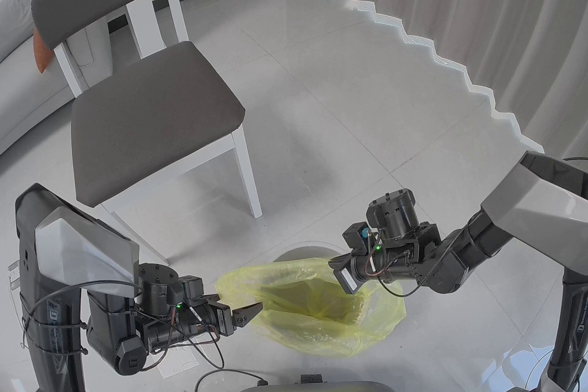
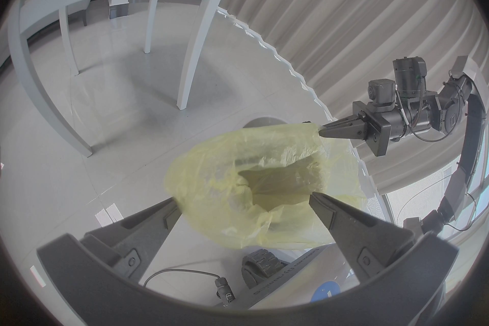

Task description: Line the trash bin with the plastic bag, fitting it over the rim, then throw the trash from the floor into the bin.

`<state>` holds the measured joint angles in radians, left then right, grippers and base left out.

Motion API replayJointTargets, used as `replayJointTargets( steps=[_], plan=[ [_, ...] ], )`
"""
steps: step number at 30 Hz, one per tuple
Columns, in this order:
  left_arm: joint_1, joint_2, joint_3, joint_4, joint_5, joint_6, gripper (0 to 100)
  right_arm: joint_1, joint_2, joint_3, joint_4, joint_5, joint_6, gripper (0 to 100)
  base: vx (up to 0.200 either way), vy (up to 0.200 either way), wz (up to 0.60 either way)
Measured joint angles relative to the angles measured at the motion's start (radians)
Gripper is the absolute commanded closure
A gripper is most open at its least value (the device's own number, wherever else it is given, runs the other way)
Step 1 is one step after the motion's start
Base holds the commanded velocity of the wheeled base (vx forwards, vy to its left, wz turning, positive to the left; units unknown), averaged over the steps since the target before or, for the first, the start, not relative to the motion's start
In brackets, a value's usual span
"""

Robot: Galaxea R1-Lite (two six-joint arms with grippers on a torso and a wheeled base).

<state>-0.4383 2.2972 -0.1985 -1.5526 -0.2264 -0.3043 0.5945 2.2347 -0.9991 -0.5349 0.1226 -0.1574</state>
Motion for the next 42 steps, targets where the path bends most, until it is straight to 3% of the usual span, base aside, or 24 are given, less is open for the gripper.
replayJointTargets(
  steps=[18, 36, 42],
  plan=[
    [0.032, -0.009, -0.076, 0.0, 0.0, 0.0, 0, -0.037, -0.052, -0.085, 0.051, -0.001, -0.003, 100, 0.0, 0.0, 0.0],
    [0.035, 0.013, -0.129, 0.0, 0.01, -0.024, 0, -0.09, 0.235, -0.412, 0.012, -0.003, 0.004, 100, 0.0, 0.0, 0.0],
    [0.035, -0.003, -0.117, 0.0, 0.01, -0.036, 0, -0.104, 0.285, -0.434, -0.004, -0.011, -0.002, 100, 0.0, 0.0, 0.0]
  ],
)
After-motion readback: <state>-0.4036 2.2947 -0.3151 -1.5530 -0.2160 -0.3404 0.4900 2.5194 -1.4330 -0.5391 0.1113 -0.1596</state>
